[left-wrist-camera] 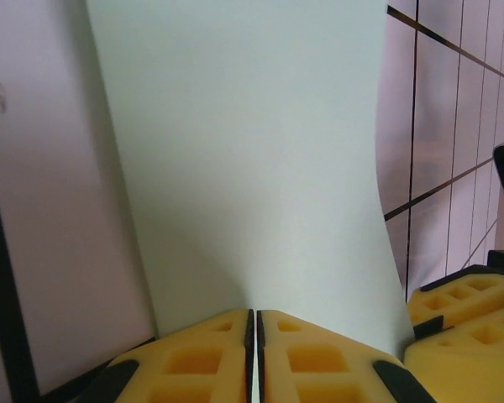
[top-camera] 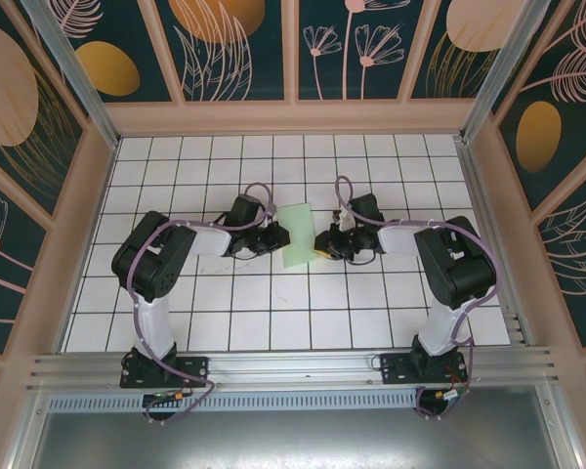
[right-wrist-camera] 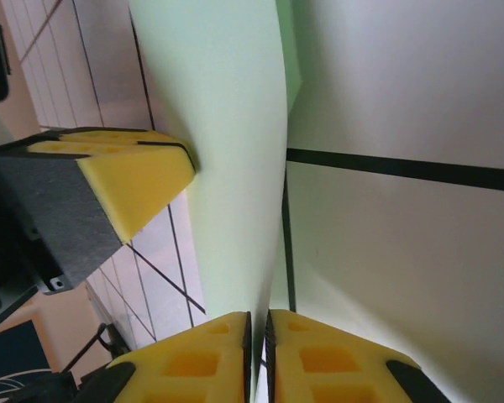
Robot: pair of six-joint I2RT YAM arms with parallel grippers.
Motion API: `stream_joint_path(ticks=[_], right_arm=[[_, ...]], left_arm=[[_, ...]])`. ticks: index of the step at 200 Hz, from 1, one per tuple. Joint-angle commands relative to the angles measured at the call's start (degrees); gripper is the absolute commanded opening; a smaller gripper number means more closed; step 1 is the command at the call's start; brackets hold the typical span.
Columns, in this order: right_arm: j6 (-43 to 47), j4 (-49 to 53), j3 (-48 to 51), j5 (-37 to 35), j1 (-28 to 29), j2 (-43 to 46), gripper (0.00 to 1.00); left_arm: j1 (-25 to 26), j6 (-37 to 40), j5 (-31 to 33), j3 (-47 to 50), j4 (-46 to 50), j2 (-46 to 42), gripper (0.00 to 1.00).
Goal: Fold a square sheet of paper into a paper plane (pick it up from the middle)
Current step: Third fold the triangle at the center of the table.
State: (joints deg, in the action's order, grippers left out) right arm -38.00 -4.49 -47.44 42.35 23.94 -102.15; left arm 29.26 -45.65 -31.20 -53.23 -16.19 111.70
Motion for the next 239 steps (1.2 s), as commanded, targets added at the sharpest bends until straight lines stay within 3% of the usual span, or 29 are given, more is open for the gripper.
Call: stream_joint_path(ticks=[1, 63, 112, 142, 175, 239], right_arm=[[-4.04, -3.98, 2.19, 1.91, -0.01, 1.81, 0.24], [-7.89, -6.56, 6.27, 1.01, 0.91, 3.75, 0.27], [-9.38, -7.91, 6.77, -0.76, 1.15, 4.75, 0.15], [-9.81, -7.1, 6.49, -2.08, 1.19, 5.2, 0.07], [-9.99, -4.45, 6.39, -3.27, 1.41, 5.51, 0.05], [-10.66, -3.43, 5.99, -3.5, 2.2, 5.81, 0.04]], left_arm=[[-0.02, 1.15, 0.77, -0.73, 2.51, 1.92, 0.13], [0.01, 1.23, 1.94, -0.79, 3.38, 2.49, 0.12], [0.0, 1.59, 1.57, -1.64, 3.23, 1.96, 0.12], [0.0, 1.84, -0.19, -2.14, 0.59, -0.05, 0.19], [0.01, 1.79, 0.84, -6.31, -2.05, -0.93, 0.21], [0.01, 2.25, 4.74, -8.99, 1.49, 4.6, 0.14]])
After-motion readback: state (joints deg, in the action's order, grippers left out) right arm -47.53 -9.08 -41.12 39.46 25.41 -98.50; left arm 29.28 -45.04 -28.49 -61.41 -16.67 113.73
